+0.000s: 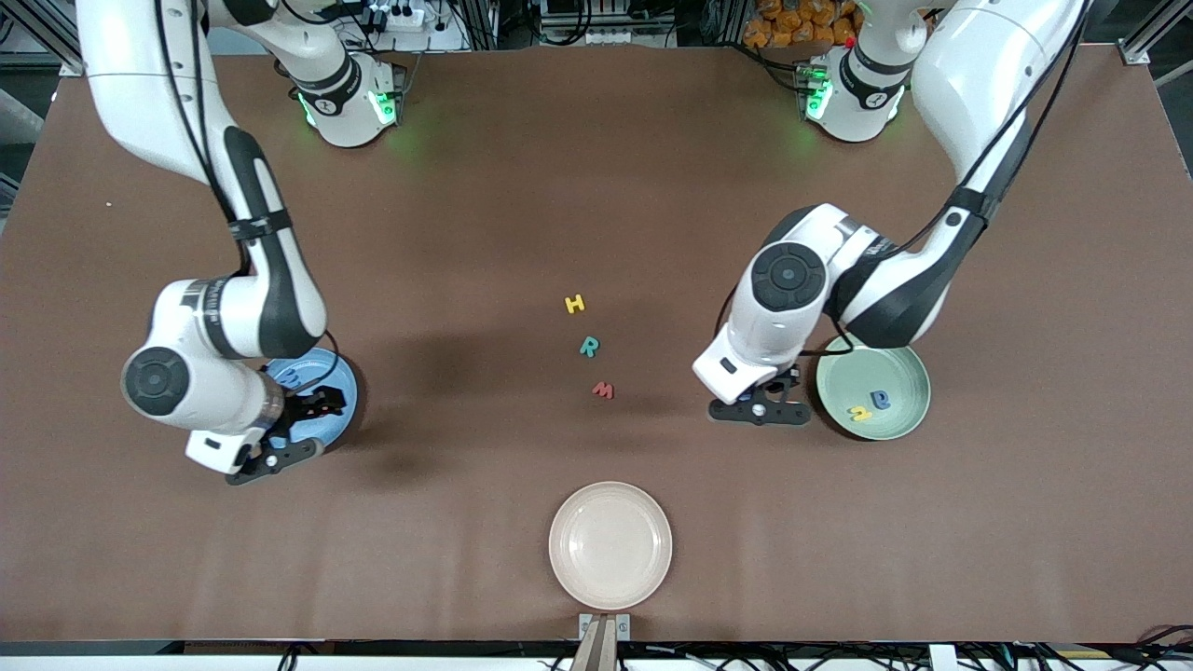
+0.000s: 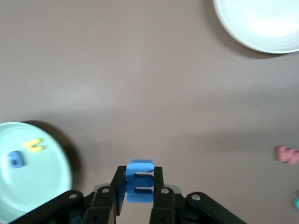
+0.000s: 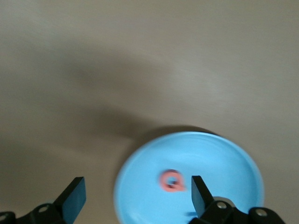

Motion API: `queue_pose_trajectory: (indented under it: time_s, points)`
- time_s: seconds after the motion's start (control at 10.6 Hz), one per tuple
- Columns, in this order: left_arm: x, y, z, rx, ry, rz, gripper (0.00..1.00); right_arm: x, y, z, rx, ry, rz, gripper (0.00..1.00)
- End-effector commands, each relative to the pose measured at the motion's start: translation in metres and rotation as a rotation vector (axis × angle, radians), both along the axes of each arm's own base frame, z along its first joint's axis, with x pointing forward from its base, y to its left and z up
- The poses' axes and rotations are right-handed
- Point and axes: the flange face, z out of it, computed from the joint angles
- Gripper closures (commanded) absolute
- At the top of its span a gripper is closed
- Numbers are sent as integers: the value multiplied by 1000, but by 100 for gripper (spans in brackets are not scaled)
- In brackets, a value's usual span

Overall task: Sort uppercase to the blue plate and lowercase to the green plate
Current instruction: 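Carry the E to the green plate while the right gripper reaches the R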

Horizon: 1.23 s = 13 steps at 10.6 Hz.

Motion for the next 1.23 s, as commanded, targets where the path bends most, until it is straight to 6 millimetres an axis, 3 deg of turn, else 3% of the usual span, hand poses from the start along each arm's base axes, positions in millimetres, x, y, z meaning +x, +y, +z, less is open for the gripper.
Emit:
queue_pose_trajectory:
  time_s: [0.0, 0.09, 0.28, 0.47, 0.66, 0.85, 0.94, 1.04, 1.13]
  points:
    - [13, 74, -8, 41, 64, -50, 100, -17, 79, 10, -3, -12, -95, 0]
    - [19, 99, -16, 45, 81, -33, 100, -27, 113, 11, -7, -17, -126, 0]
    - [17, 126, -39, 58, 116, -13, 100, -54, 183, 13, -14, -26, -211, 0]
    - [13, 151, -67, 65, 162, 9, 100, -79, 232, 10, -20, -28, -261, 0]
    - [3, 172, -90, 52, 181, 26, 100, -99, 266, 6, 7, -3, -329, 0]
    - [1, 183, -100, 48, 199, 40, 100, -110, 284, 2, 4, -1, -395, 0]
    - [1, 184, -104, 47, 203, 42, 78, -115, 292, -3, 2, 3, -426, 0]
    - [2, 185, -108, 62, 198, 29, 19, -121, 302, -11, 22, 21, -487, 0]
    - [3, 185, -107, 71, 191, 22, 0, -126, 318, -17, 42, 13, -530, 0]
